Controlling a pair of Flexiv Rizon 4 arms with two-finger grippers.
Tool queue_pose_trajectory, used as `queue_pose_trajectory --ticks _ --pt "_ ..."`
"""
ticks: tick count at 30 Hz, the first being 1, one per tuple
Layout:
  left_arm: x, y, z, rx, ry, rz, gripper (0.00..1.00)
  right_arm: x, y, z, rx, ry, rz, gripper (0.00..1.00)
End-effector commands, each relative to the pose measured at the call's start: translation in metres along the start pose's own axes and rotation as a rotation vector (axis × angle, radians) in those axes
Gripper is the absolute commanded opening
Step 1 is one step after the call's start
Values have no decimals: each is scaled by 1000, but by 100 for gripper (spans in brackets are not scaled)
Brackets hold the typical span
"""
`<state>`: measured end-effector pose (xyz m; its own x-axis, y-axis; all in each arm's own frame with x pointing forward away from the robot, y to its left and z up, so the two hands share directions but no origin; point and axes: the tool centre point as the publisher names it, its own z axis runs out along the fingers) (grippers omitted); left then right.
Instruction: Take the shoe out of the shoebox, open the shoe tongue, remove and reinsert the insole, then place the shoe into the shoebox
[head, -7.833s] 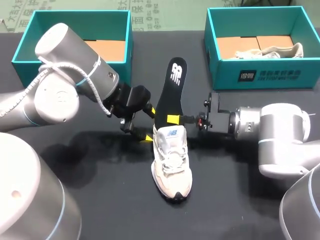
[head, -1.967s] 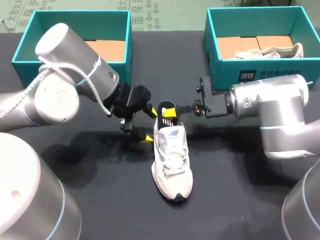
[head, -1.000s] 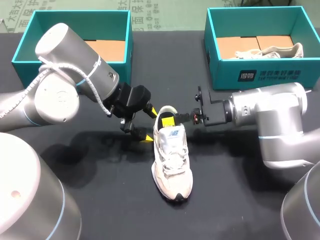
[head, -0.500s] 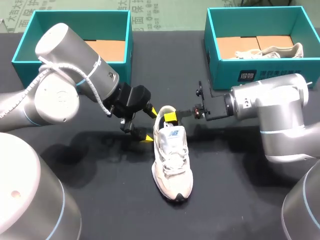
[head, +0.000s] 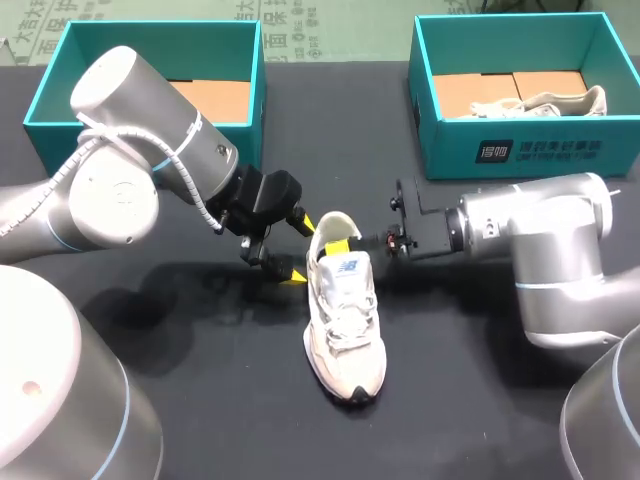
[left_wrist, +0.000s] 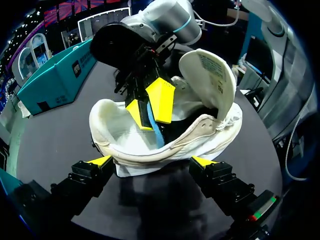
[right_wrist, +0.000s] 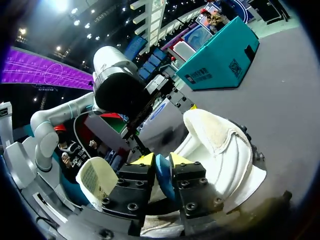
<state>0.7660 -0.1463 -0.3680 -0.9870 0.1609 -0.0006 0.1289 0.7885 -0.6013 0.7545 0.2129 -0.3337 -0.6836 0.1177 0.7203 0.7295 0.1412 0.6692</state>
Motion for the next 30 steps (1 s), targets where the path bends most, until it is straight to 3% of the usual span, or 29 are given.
queue_pose_trajectory --ticks 1,19,30 --pt "1 -1 -6 -1 2 6 100 9 14 -3 32 -25 -21 49" --pt "4 7 -43 -38 14 39 100 19 41 -34 99 -148 -52 49" --pt "4 18 -80 -83 74 105 100 25 59 -54 165 -263 -34 49"
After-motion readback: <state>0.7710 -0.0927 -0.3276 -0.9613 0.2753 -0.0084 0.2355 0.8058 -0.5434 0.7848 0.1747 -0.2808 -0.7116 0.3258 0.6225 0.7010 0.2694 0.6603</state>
